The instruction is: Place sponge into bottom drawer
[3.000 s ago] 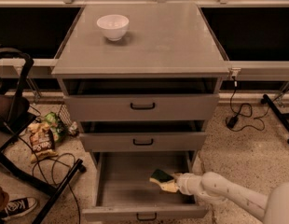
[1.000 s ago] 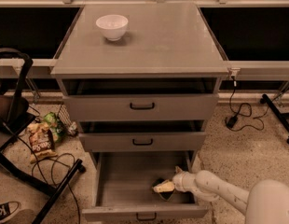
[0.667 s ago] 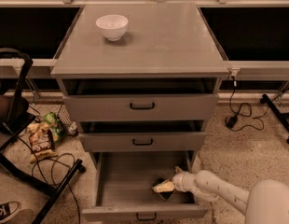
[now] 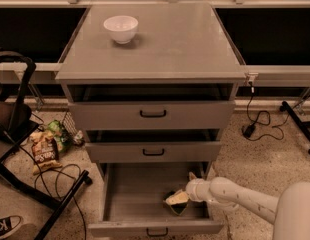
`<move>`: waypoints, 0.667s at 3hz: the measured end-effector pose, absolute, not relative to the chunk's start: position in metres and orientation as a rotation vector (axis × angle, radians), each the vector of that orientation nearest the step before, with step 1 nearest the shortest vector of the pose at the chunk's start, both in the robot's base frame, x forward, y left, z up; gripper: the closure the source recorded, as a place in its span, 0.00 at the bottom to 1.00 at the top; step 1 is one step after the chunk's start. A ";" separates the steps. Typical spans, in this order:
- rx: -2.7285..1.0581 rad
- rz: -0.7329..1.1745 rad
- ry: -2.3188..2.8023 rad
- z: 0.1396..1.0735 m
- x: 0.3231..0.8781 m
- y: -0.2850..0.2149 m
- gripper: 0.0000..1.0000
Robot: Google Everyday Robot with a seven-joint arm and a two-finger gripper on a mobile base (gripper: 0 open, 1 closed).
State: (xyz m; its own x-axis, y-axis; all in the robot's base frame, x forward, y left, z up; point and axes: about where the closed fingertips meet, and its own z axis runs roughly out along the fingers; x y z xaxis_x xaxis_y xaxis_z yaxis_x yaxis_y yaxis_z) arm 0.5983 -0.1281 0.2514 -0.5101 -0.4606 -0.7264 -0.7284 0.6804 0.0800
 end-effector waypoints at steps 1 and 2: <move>-1.021 0.372 2.208 0.296 0.589 -0.136 0.00; -1.063 0.204 2.268 0.340 0.590 -0.150 0.00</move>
Offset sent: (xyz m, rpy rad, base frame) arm -0.2012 0.0191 0.2090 -0.5932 0.1459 0.2691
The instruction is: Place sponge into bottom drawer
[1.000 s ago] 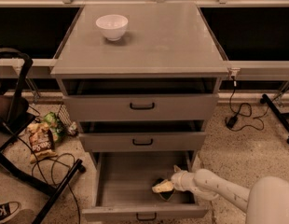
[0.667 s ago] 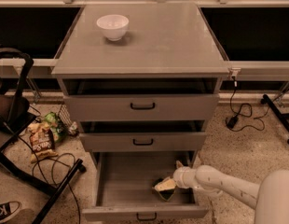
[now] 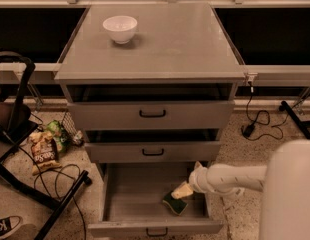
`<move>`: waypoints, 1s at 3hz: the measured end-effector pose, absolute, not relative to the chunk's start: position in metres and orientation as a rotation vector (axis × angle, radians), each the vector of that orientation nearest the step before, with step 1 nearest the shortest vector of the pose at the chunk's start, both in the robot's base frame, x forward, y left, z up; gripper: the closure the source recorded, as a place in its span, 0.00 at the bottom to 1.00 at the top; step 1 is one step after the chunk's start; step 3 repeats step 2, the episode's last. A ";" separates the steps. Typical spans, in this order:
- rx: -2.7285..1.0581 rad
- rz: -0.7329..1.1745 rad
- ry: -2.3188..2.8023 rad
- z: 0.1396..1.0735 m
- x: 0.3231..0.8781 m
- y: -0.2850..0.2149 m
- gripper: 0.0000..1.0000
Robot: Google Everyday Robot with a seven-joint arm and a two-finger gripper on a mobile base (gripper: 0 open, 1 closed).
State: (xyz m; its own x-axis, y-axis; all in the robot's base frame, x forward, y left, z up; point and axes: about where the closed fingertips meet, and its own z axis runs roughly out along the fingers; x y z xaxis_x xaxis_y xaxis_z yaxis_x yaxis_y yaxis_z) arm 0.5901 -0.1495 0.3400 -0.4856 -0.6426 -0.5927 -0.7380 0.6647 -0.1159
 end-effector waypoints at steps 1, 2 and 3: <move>-1.040 0.042 2.265 0.404 0.603 -0.130 0.00; -1.035 -0.048 2.155 0.471 0.595 -0.093 0.00; -1.035 -0.048 2.155 0.471 0.595 -0.093 0.00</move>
Offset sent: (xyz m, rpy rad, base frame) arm -0.3014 0.0136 0.1859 -0.3502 -0.2358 0.0014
